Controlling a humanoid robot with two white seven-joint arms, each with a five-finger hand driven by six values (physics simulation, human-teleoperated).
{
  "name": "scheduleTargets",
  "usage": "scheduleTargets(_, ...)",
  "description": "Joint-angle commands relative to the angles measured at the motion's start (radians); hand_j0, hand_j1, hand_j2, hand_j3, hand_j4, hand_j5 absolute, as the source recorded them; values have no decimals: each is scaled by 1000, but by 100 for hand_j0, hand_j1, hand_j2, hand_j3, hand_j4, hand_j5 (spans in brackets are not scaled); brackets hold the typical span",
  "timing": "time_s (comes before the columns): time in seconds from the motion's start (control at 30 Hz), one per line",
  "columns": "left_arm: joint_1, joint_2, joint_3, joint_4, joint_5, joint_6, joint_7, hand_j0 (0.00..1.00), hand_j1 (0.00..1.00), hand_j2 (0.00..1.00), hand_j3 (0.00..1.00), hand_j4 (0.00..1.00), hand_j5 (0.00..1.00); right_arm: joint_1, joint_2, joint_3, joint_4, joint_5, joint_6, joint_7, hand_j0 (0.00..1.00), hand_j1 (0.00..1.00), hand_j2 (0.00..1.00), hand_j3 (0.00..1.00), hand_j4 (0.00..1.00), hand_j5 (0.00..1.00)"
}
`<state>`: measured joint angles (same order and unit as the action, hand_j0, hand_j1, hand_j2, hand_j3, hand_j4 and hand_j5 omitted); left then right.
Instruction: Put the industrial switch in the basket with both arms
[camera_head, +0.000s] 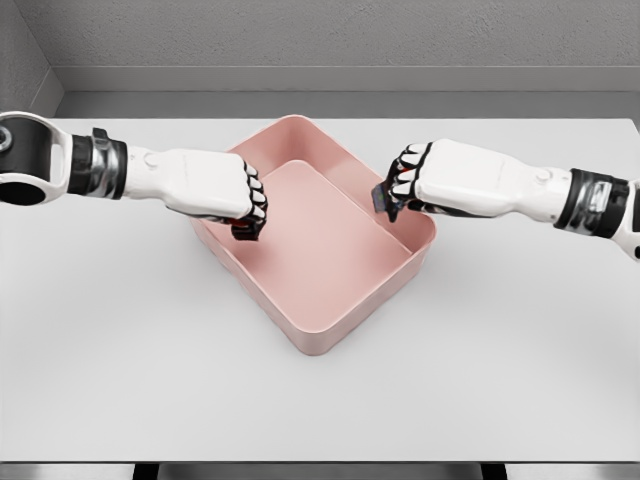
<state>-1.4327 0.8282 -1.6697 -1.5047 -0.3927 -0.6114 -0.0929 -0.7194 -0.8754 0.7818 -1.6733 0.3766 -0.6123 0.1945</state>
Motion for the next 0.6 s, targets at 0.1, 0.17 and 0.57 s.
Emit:
scheduleTargets(0.1,6,-4,1,7,5,1,1,75,75,75,75,75,75,-2,21,1,-16,-7,1,-1,41,41,41,41,41,41)
scheduleTargets(0.17,8,-4,1,7,5,1,1,86,86,86,86,86,86,-9,36,22,-16,-7,1,-1,41,41,41,41,41,41)
scheduleTargets(0.57,11,-4,-10,14,5,1,2,100,100,100,100,100,100,-31,82,36,-45,-5,1,-3,93,93,93,93,93,93)
